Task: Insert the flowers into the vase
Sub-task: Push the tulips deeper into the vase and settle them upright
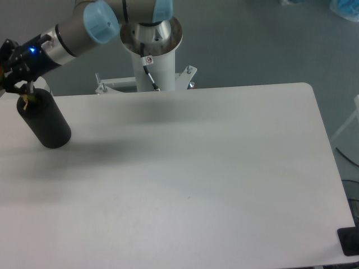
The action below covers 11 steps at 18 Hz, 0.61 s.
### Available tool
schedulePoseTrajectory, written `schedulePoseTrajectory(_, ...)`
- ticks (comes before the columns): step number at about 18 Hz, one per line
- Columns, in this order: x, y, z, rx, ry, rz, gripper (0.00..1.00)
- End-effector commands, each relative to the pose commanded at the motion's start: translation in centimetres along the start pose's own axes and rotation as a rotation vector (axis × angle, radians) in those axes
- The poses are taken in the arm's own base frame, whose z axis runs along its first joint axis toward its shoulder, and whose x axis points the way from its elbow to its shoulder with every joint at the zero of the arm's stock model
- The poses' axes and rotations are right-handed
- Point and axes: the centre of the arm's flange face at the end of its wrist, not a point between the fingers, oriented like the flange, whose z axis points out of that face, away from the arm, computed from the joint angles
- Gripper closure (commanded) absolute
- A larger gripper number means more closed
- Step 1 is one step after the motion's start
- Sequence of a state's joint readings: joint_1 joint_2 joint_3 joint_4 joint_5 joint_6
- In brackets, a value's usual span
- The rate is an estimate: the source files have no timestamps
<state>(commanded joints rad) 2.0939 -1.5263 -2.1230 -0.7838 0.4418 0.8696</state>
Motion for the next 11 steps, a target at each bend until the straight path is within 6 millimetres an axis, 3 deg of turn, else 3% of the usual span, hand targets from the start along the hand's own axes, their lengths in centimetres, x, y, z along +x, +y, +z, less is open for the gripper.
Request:
schedulePoseTrajectory(5, -1.7, 1.1, 1.2, -0.011, 0.018, 0.006, 0.68)
schedulePoseTrajectory(11, -1.5, 2.0, 1.6, -0.017, 0.027, 0.006, 0.68)
